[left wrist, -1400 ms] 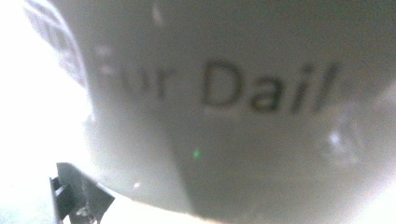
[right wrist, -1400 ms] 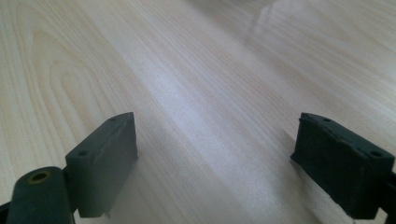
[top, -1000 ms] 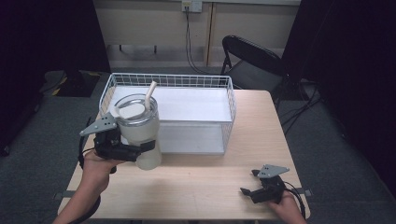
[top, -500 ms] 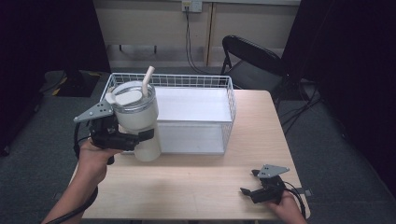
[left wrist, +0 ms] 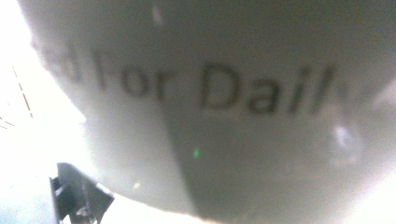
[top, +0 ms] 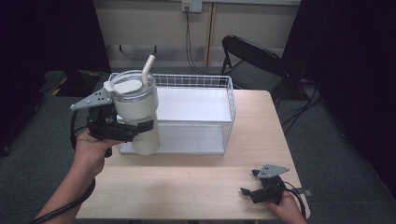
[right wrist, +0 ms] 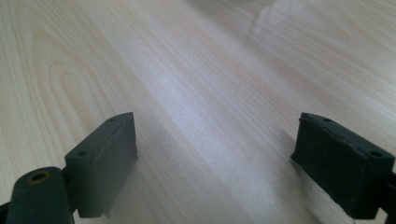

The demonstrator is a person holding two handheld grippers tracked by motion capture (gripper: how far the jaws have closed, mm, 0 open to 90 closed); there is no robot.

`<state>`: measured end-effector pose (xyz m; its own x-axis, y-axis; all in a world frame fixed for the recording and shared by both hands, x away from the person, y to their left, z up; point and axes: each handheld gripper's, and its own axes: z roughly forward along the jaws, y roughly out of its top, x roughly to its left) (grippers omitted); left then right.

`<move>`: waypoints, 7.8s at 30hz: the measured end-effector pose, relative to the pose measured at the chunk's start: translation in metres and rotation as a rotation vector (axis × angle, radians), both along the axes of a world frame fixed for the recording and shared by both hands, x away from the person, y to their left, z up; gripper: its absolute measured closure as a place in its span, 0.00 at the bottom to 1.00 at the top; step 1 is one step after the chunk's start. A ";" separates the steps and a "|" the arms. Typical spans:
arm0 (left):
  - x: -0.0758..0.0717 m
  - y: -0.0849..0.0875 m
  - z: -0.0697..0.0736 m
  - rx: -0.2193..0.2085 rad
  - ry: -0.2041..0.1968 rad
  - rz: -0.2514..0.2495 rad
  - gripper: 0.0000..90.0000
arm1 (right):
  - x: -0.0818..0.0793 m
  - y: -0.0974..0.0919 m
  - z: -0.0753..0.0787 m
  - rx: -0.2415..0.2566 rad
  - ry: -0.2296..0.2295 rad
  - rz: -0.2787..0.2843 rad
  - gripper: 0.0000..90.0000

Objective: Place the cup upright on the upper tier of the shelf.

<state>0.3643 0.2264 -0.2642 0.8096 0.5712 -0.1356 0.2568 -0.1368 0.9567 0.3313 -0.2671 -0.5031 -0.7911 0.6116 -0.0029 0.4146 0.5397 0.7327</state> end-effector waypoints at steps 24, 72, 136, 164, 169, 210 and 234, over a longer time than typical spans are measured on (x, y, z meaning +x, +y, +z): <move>0.014 -0.015 0.049 0.008 -0.036 0.000 0.10 | 0.000 0.000 0.000 0.001 -0.001 -0.001 0.14; 0.089 -0.049 0.043 0.055 -0.050 0.102 0.10 | -0.001 0.000 0.000 -0.001 -0.003 -0.007 0.14; 0.121 -0.056 0.005 0.037 -0.068 0.232 0.10 | -0.001 0.000 0.000 0.000 -0.002 -0.008 0.14; 0.115 -0.058 0.001 0.047 -0.105 0.241 0.09 | -0.001 0.000 0.000 0.000 -0.002 -0.008 0.14; 0.114 -0.057 -0.001 0.043 -0.102 0.243 0.10 | -0.001 0.000 0.000 0.000 -0.002 -0.008 0.14; 0.094 -0.034 -0.010 0.040 -0.042 0.215 0.15 | -0.001 0.000 0.000 -0.001 -0.001 -0.008 0.14; 0.054 -0.005 -0.008 0.077 -0.053 0.175 0.17 | 0.000 0.000 0.000 0.002 -0.003 -0.006 0.14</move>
<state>0.4178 0.2216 -0.2725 0.7020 0.7107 -0.0460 0.2328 -0.1680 0.9579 0.3317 -0.2667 -0.5033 -0.7876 0.6161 -0.0042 0.4155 0.5362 0.7348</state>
